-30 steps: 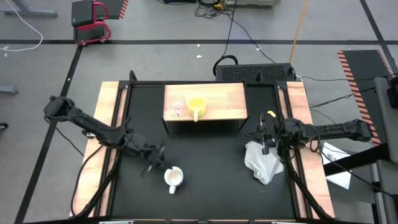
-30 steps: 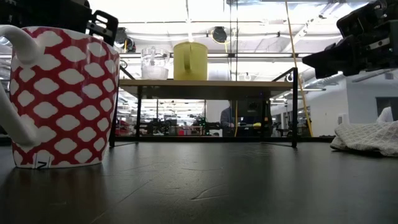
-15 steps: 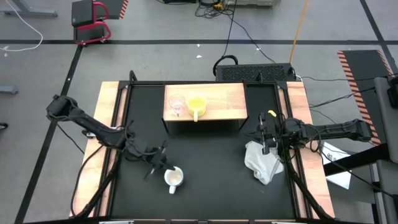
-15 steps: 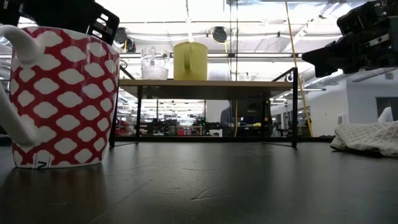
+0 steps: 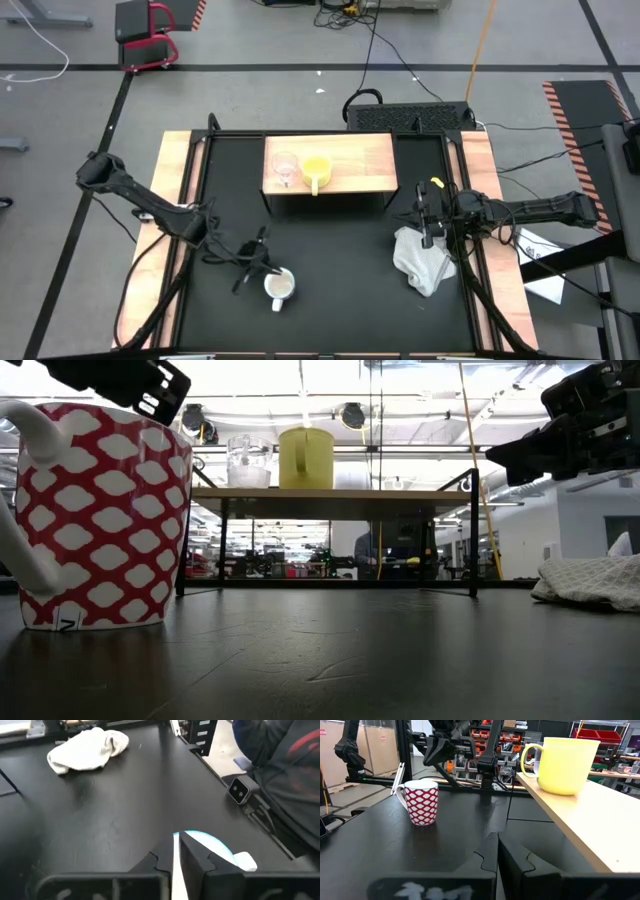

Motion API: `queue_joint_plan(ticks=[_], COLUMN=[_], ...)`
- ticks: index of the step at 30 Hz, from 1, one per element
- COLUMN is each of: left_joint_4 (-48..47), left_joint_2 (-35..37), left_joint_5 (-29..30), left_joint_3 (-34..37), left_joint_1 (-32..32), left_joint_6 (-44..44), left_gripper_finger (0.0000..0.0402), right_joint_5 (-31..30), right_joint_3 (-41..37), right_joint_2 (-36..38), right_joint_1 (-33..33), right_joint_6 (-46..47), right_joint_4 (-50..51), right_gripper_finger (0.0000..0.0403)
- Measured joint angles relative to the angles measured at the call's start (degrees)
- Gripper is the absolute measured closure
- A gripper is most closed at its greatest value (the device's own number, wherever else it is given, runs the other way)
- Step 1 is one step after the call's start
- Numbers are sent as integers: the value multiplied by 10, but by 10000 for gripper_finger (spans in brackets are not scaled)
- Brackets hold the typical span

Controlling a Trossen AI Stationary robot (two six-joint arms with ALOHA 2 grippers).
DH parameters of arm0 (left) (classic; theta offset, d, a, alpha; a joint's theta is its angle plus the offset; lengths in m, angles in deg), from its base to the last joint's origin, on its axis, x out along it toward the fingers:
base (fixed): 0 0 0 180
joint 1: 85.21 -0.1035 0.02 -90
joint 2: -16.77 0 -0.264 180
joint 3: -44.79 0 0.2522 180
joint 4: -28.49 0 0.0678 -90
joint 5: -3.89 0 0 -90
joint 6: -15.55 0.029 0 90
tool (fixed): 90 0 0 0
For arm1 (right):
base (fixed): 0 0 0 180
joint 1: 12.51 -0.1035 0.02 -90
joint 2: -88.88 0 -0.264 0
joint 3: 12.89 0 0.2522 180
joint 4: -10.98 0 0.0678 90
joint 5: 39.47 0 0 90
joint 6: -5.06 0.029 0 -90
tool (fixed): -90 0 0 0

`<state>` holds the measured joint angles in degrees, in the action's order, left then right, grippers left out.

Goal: Stack small to large cups/mugs on shelf
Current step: Put the red patterned mug on the shelf

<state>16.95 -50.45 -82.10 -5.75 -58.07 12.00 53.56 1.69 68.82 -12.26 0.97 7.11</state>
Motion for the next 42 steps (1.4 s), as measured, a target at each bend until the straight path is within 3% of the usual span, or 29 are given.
queue_joint_plan(ticks=[10, 17, 42], left_joint_4=[-42, -50, -65], left_joint_2=[0, 0, -44], left_joint_5=[-9, -37, -36], left_joint_3=[-2, -2, -1], left_joint_1=[-21, -33, -32], left_joint_6=[-88, -114, -71], left_gripper_finger=[264, 218, 210], right_joint_5=[0, 0, 0], right_joint_3=[0, 0, 0], right_joint_2=[0, 0, -1], right_joint_1=[0, 0, 0], right_joint_6=[0, 0, 4], right_joint_4=[-1, -1, -1], right_gripper_finger=[403, 403, 403])
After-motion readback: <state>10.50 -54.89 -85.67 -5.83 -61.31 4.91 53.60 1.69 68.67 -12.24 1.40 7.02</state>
